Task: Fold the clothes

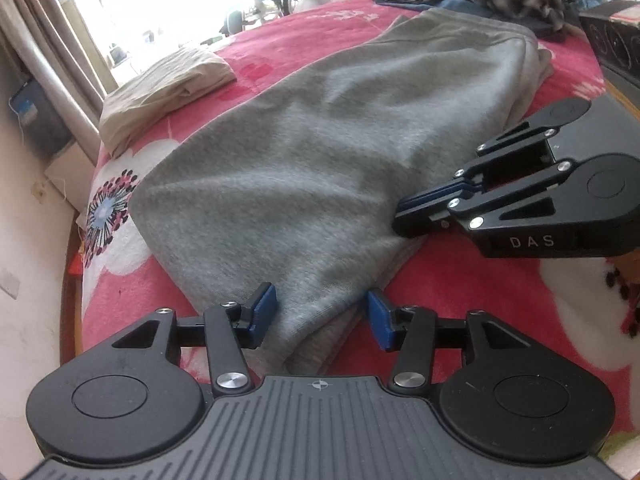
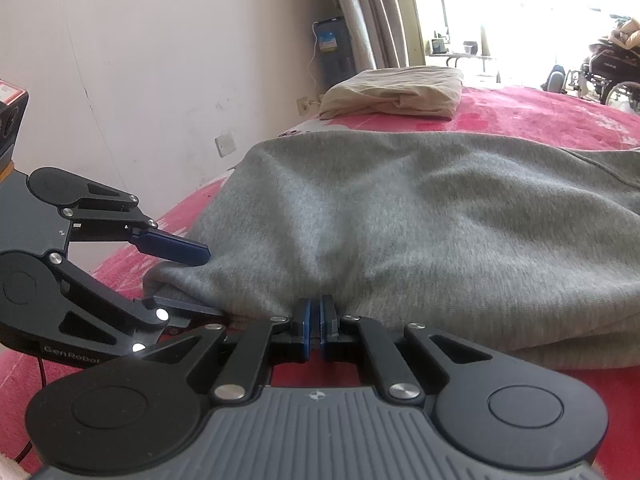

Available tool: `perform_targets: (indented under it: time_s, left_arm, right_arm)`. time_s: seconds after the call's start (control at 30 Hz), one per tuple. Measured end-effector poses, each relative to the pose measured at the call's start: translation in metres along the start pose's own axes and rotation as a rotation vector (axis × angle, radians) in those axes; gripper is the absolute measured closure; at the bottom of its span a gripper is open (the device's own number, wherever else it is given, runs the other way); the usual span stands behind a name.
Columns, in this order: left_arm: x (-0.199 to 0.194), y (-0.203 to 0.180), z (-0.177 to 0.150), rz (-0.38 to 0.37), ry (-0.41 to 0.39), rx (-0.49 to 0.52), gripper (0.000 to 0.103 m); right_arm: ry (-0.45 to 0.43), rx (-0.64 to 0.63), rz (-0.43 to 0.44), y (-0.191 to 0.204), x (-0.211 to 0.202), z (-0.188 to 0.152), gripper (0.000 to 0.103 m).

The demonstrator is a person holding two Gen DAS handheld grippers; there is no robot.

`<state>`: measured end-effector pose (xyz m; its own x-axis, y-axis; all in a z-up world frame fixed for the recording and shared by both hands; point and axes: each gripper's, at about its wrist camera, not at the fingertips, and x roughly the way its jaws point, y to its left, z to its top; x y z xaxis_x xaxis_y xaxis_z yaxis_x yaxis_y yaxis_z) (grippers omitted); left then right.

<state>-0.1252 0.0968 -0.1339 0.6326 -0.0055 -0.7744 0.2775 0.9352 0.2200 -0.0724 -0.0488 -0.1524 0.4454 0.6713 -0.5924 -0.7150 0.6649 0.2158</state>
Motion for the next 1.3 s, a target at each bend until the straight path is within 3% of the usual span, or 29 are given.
perform_targets:
  time_s: [1.3]
  left_arm:
    - [0.0004, -0.0015, 0.0007, 0.009, 0.007, 0.016, 0.053]
  right_arm:
    - [-0.003, -0.005, 0.006, -0.0009, 0.0004, 0.0007, 0.101]
